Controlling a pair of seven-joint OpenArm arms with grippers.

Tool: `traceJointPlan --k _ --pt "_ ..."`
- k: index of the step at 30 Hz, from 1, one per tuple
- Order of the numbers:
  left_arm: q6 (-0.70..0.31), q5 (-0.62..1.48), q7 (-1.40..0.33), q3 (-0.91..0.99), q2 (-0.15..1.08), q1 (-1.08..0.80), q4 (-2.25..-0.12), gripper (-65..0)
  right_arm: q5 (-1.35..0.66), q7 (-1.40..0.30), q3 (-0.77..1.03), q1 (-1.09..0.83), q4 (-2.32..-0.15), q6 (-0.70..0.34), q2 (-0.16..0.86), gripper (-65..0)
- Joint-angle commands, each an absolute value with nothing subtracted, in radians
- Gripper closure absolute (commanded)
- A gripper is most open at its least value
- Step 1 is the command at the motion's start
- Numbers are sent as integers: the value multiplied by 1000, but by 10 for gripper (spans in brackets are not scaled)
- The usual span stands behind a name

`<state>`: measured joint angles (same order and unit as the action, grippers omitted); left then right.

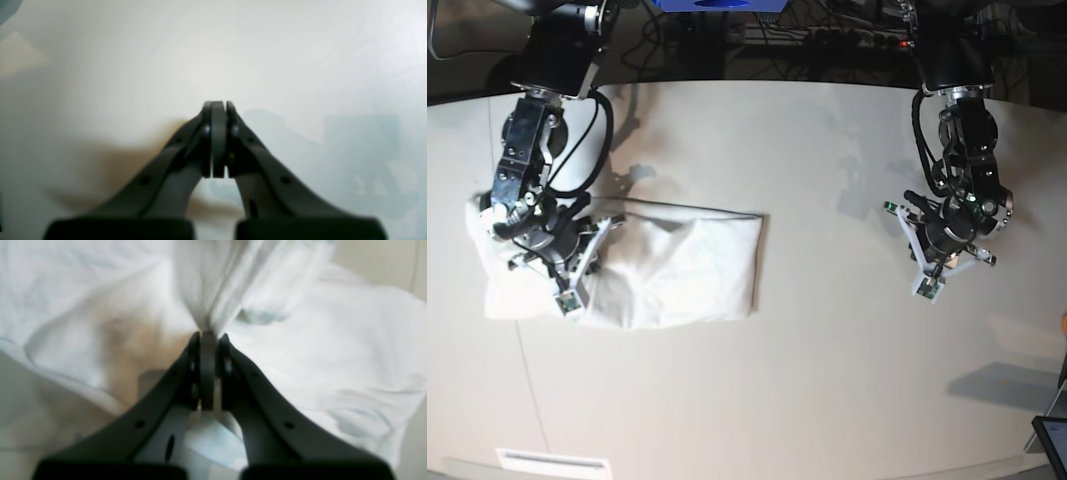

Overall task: Fold the T-shirt properly
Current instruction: 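Release the hem end with the right gripper and move it aside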

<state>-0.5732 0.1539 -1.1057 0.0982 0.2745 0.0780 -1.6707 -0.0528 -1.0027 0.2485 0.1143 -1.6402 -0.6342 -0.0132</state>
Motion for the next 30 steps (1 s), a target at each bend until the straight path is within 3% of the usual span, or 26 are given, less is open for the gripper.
traceJointPlan --k 1,10,13,16,21,26,30 --pt "-567 153 -1090 104 288 94 -1685 0 -64 -1007 249 150 -1653 -630 4 -1" --pt "-567 153 -1092 97 285 94 -1685 0 -64 -1078 166 186 -1607 -628 88 -4" --pt "-567 153 -1092 97 283 94 -1685 0 -64 -1079 162 185 -1573 -628 84 -57" --pt "-567 159 -1092 97 283 94 -1692 0 -64 -1078 162 185 -1572 -611 84 -149" --pt "-568 162 -1090 97 252 102 -1695 0 -64 -1069 159 189 -1600 -444 104 -290" --pt "-572 166 -1087 97 174 107 -1811 -2 -64 -989 110 168 -1710 -259 165 -299" --pt "-674 288 -1087 82 91 147 -1900 -2 -64 -888 117 122 -1771 -193 186 -299"
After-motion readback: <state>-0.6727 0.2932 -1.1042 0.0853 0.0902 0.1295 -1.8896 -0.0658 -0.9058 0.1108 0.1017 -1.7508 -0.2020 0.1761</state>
